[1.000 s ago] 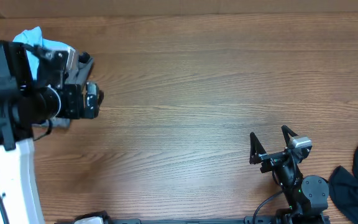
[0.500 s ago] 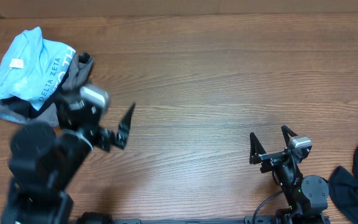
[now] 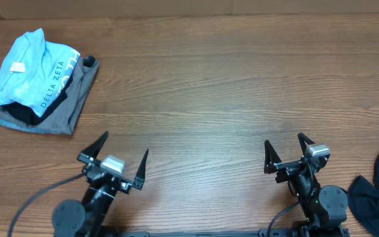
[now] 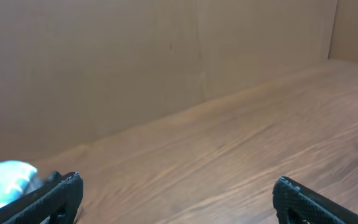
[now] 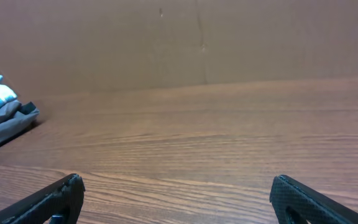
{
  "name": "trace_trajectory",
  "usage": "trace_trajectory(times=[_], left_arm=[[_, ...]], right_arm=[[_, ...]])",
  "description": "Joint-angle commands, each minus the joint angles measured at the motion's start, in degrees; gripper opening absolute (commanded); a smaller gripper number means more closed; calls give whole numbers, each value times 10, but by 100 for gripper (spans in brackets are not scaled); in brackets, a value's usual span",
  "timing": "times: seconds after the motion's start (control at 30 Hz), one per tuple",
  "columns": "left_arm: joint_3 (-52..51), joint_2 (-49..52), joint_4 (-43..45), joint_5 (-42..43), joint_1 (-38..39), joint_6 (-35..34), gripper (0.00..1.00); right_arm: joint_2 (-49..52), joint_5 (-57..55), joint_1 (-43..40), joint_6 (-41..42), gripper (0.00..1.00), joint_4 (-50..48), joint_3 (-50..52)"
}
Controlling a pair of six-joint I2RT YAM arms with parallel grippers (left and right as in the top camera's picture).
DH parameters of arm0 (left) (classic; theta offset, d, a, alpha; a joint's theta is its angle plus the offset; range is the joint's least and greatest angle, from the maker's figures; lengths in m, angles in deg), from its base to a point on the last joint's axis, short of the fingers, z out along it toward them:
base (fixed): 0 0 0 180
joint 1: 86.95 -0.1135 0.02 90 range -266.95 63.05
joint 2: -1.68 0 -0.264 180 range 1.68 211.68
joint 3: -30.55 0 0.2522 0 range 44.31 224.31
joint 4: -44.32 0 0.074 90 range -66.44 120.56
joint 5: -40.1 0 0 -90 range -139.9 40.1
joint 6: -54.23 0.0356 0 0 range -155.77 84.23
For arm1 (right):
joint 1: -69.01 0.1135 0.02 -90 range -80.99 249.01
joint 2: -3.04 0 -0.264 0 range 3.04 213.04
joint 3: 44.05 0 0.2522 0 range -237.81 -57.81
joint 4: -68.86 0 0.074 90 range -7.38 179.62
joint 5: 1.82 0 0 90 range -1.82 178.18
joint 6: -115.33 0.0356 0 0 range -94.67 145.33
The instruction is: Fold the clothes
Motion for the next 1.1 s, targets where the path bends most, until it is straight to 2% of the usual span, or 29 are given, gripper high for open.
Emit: trace_trajectory(times=[0.0, 0.2, 0.37, 1.07], left_arm=[[-69, -45, 22, -3, 4, -26, 100], [-147, -46, 94, -2, 4, -32, 100], [-178, -46, 122, -3, 4, -31, 100], [-178, -46, 118, -3, 4, -31, 100]], right_arm=[[-7, 2, -1, -2, 100, -2, 2], [-7, 2, -1, -2, 100, -2, 2], [-7, 2, -1, -2, 100, -2, 2], [-7, 2, -1, -2, 100, -2, 2]])
